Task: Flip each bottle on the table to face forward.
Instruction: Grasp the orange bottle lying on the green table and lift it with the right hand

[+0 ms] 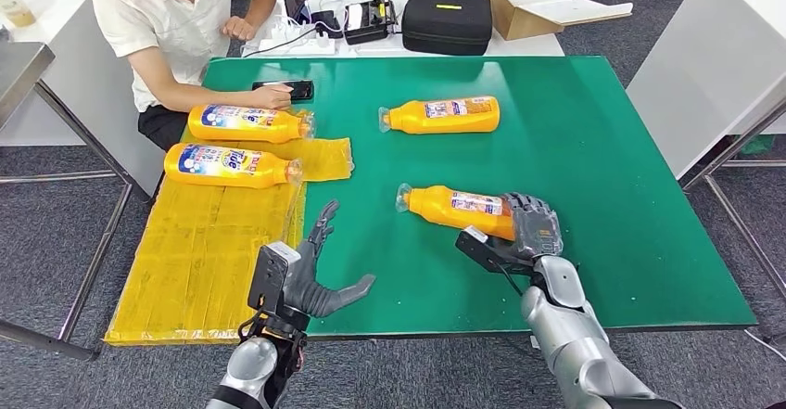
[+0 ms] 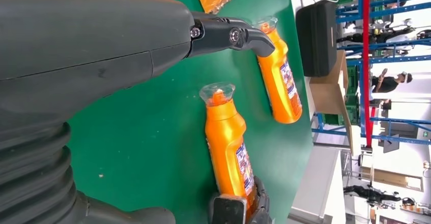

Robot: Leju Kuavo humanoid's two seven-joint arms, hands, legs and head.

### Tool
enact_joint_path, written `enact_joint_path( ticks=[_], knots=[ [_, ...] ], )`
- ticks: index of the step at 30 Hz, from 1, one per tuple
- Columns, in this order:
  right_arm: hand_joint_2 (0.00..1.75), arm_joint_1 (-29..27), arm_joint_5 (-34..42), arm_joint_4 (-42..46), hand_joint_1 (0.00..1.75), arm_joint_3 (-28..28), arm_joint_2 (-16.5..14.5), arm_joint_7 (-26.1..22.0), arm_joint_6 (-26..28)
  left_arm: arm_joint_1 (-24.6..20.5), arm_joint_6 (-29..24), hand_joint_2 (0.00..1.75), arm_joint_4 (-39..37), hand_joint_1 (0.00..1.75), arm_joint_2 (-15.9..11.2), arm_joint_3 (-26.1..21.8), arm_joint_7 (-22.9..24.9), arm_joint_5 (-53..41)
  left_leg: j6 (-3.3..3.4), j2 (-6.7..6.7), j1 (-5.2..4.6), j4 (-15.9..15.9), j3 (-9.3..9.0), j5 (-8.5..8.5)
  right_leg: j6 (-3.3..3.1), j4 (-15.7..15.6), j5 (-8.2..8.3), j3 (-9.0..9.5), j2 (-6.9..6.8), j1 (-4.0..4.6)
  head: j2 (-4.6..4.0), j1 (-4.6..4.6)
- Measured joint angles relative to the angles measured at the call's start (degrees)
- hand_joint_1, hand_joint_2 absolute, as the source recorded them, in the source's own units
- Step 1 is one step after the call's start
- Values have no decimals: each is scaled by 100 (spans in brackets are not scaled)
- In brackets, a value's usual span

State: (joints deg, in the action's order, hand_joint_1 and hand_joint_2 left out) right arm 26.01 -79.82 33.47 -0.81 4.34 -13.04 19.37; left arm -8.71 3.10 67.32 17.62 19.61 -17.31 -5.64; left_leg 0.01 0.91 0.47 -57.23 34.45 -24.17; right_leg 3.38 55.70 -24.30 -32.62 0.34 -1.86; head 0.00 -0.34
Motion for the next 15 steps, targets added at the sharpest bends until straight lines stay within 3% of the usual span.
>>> enact_joint_path(
  ticks=[3,8,15],
  knots=[
    [175,-1,430,-51,175,-42,27,-398,-117,-1,9,175,-7,0,0,0,-46,143,0,0,0,-2,-4,0,0,-1,0,4,0,0,0,0],
    [175,-119,2025,54,175,-376,36,-1848,-988,1,92,175,-7,0,0,-4,-117,777,4,-9,0,-3,-12,-6,1,-1,0,11,5,1,0,1],
    [175,-517,3247,754,175,-440,-38,-2297,-1841,19,327,175,-2,0,0,-49,-68,1521,5,-11,6,-2,-13,-7,1,0,1,15,10,9,0,0]
  ],
)
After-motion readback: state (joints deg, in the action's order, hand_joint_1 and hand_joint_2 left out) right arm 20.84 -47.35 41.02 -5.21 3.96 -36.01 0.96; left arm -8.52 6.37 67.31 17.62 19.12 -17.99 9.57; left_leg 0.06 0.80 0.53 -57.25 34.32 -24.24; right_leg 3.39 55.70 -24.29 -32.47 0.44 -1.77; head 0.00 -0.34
